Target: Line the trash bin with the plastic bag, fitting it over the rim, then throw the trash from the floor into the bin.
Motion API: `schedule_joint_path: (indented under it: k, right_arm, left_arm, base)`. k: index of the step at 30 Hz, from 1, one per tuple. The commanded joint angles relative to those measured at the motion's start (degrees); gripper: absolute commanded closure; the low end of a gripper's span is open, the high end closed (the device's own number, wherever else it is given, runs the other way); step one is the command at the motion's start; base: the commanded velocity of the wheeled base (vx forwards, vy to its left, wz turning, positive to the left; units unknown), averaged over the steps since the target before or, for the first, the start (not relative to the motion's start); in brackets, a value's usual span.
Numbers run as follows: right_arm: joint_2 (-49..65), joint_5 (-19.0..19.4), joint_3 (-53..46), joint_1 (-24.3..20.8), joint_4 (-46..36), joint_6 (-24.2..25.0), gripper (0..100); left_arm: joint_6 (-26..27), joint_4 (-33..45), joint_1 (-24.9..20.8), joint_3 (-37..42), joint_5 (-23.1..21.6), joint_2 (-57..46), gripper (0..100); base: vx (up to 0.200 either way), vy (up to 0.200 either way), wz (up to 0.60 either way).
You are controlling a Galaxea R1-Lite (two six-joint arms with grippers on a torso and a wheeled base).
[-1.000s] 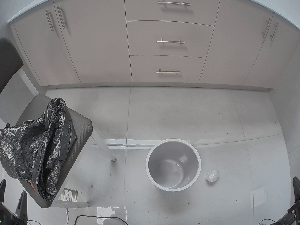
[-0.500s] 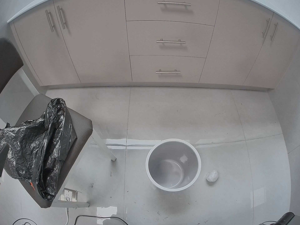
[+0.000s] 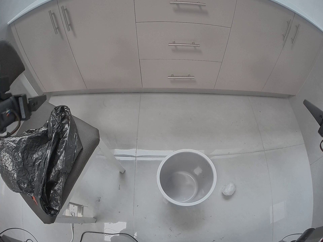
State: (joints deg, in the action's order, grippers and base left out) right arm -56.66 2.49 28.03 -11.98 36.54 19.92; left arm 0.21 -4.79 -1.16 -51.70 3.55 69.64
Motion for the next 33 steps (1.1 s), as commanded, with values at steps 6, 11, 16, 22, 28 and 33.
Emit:
schedule_joint_path:
  k: [6, 11, 16, 22, 28, 33]
  right_arm:
    - [-8.6, 0.4, -3.2, -1.8, 10.1, 3.0, 100]
    - [-9.3, 0.5, -3.7, -1.8, 10.1, 3.0, 100]
    - [-9.4, 0.5, -3.7, -1.8, 10.1, 3.0, 100]
    - [-9.4, 0.5, -3.7, -1.8, 10.1, 2.9, 100]
    - [-9.5, 0.5, -3.8, -1.8, 10.1, 2.9, 100]
    - [-9.6, 0.7, -3.8, -1.8, 10.1, 3.0, 100]
  left_arm:
    - [8.9, -2.6, 4.8, -21.5, 2.3, 37.0, 0]
    - [9.0, -3.0, 5.3, -21.6, 2.3, 38.4, 0]
    - [8.9, -2.8, 5.9, -21.3, 2.3, 36.5, 0]
    - [9.0, -2.4, 6.1, -18.2, 3.0, 32.8, 0]
    - [9.0, -2.6, 5.5, -13.9, 3.1, 29.5, 0]
    - [9.1, -2.7, 5.6, -12.4, 3.0, 29.4, 0]
  base:
    - [0.000, 0.000, 0.00]
    - [0.000, 0.000, 0.00]
    - [0.000, 0.000, 0.00]
    - [0.000, 0.000, 0.00]
    - [0.000, 0.000, 0.00]
    - [0.000, 0.000, 0.00]
